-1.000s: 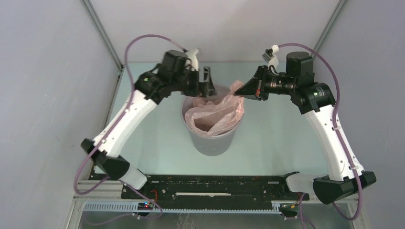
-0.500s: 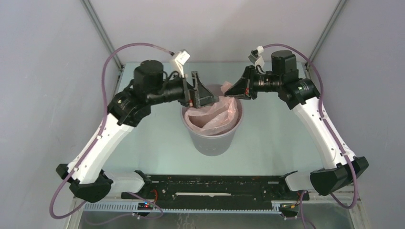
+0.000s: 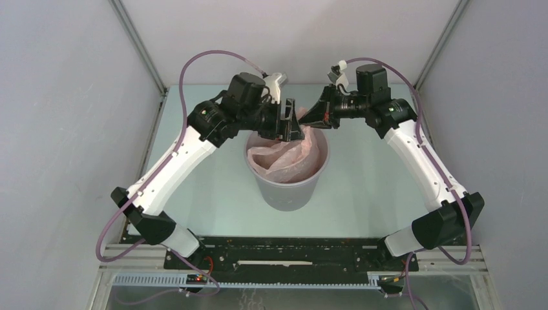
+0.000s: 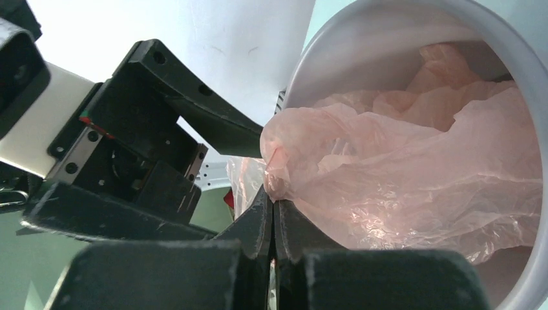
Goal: Put the trash bags into the trash bin
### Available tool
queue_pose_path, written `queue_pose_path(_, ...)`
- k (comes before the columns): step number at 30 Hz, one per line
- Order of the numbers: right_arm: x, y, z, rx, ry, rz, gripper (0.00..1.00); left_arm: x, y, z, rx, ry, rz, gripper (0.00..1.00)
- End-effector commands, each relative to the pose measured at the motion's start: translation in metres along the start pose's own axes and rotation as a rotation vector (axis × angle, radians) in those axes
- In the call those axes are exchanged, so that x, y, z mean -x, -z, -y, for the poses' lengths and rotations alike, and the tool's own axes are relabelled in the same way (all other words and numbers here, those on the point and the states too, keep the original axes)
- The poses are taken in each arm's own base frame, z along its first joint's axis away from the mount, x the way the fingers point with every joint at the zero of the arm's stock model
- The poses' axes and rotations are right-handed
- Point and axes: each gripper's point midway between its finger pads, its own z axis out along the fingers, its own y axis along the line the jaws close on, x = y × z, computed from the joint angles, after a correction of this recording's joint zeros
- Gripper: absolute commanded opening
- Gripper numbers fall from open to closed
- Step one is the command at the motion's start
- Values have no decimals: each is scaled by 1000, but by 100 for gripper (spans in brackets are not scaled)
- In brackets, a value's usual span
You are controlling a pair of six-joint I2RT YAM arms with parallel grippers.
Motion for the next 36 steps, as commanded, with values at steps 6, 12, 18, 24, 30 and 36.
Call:
queue_pose_path(6, -3, 12, -5, -10, 83, 63, 3, -27, -29, -24, 49, -27, -108, 68)
queue_pose_path(12, -11, 3, 23, -31, 17, 56, 2, -27, -30, -39, 52, -4, -101, 73)
queue_pose_path(18, -1, 6, 5, -24, 71, 46, 4, 4, 4, -20, 33, -50, -15, 92)
queue_pose_path(24, 2, 10, -14, 32, 61, 64, 15, 8, 7, 6, -87, 17, 10, 86)
queue_pose_path(30, 1, 10, -18, 83, 30, 68, 25, 13, -5, 6, -111, 76, 24, 54)
queue_pose_path(36, -3, 24, 0, 55, -19, 111, 40, 25, -3, -2, -120, 130, 38, 20)
